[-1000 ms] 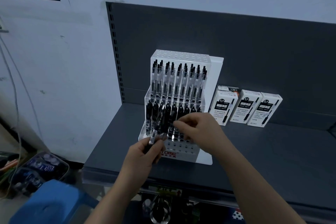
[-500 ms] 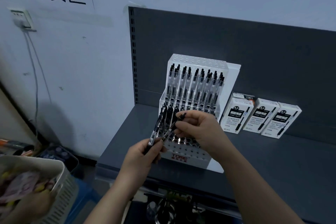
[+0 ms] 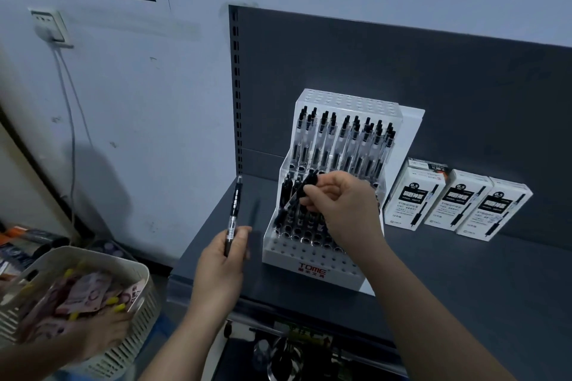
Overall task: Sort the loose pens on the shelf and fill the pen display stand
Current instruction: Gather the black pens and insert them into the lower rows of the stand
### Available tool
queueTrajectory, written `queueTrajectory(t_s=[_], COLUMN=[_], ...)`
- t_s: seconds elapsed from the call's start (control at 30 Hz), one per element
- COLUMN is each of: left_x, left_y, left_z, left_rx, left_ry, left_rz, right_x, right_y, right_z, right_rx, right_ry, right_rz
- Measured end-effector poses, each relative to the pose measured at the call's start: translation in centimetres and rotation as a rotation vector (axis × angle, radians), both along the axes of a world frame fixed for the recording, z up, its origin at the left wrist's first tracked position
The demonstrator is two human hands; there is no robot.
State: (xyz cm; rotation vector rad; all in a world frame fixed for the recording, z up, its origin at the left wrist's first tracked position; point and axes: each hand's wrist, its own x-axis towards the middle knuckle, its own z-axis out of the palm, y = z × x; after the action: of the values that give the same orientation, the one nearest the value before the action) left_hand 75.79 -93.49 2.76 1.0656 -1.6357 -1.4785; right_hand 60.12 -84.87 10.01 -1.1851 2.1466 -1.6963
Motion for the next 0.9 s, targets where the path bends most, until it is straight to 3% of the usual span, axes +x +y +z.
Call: queueTrajectory(t_s=[0.1,0.3,0.6,0.9], left_x=[0.0,-0.3,-0.3,-0.9], left_y=[-0.2,0.2,0.7,1.7], left_z=[-0.5,0.2,0.3,0.7], left_rx=[-0.01,0.121,0.025,-0.002], left_ry=[-0.024,0.101,0.111,0.081], left_rz=[0.004,-0.066,-0.15,-0.28], right_x=[0.0,0.3,0.4,0.9], right_y=[-0.8,-2.4,-3.1,-0.6], right_z=[-0.4,-1.1,-2.0,0.2], right_rx=[0.09,0.256,0.454,0.15], right_ry=[0.109,0.276,0.305,-0.157], right_rz=[0.0,0.038,0.043,0.268])
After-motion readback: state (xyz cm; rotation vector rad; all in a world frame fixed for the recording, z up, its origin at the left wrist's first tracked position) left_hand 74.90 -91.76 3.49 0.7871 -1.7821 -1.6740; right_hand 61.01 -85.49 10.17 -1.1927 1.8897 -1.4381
